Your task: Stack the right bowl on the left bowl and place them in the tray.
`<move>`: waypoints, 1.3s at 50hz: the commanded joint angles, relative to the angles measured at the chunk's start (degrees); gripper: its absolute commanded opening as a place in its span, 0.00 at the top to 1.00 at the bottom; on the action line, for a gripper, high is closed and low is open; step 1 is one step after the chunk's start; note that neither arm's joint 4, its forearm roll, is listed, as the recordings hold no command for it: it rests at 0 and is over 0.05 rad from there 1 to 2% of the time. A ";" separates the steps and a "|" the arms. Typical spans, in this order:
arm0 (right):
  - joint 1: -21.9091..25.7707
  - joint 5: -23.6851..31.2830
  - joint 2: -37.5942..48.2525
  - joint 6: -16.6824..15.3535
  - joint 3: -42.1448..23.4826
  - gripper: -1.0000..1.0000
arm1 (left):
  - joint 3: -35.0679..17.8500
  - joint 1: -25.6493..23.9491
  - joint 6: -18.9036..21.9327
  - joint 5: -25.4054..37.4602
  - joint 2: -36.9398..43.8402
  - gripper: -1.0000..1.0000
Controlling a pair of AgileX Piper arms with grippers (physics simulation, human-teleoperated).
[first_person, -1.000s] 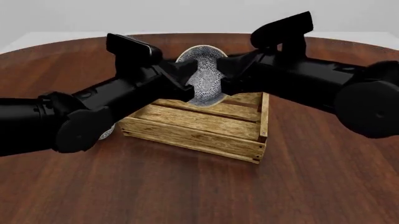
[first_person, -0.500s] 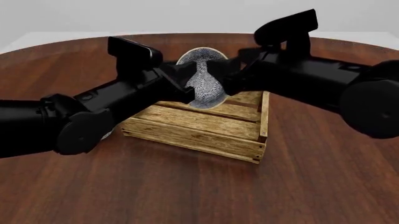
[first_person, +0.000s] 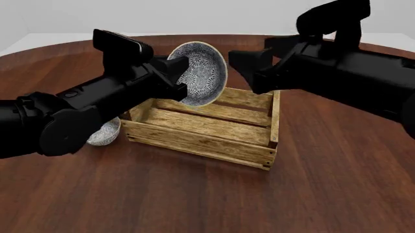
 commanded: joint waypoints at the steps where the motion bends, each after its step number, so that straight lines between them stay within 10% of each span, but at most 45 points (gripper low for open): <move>1: 0.06 1.56 -4.51 -1.27 1.56 0.00 | 0.56 3.21 2.42 2.91 -4.04 1.00; 40: 0.58 1.72 -6.40 -1.92 1.80 0.00 | -3.57 15.41 2.14 30.52 -26.40 1.00; 65: 0.86 1.02 -6.22 -2.37 2.04 0.00 | -5.40 27.14 -0.78 43.28 -26.83 1.00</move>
